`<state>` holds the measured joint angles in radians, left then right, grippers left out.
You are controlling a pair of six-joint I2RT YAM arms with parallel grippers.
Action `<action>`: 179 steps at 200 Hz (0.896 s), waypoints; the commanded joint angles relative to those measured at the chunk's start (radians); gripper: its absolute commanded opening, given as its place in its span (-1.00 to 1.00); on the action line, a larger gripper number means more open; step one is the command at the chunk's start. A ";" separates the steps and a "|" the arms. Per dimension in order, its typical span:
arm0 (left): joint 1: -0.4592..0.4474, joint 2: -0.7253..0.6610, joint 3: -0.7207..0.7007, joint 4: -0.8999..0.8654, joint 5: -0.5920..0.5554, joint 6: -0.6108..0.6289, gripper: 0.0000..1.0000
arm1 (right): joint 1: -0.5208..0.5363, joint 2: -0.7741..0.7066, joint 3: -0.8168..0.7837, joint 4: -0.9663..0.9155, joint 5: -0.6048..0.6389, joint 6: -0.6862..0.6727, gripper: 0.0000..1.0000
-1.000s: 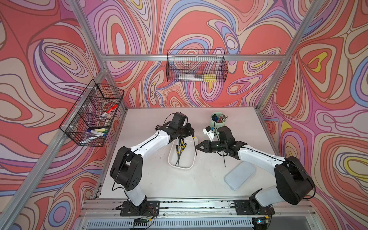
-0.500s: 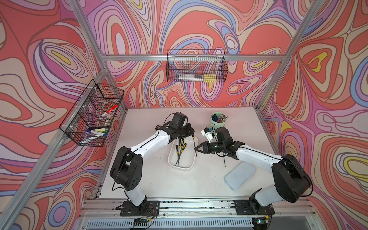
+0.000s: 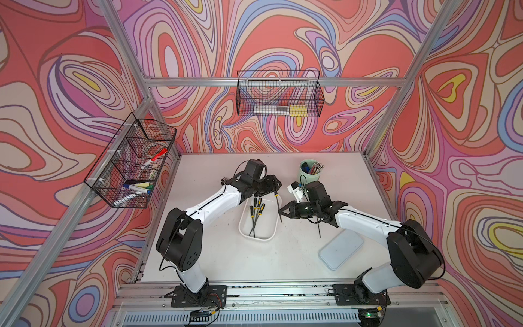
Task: Take the file tool out of the storage box
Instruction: Pick up the file tool from the storage box, then place the file tool at the center of the board.
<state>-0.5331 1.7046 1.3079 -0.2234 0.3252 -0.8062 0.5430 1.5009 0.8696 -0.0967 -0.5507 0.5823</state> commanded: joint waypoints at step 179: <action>0.024 -0.160 -0.053 -0.283 -0.262 0.378 0.99 | 0.006 0.009 0.022 -0.611 0.651 0.009 -1.00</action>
<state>-0.5098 1.5410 1.2709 -0.4877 0.1158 -0.4530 0.5446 1.4757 0.9092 -0.7094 0.0795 0.5804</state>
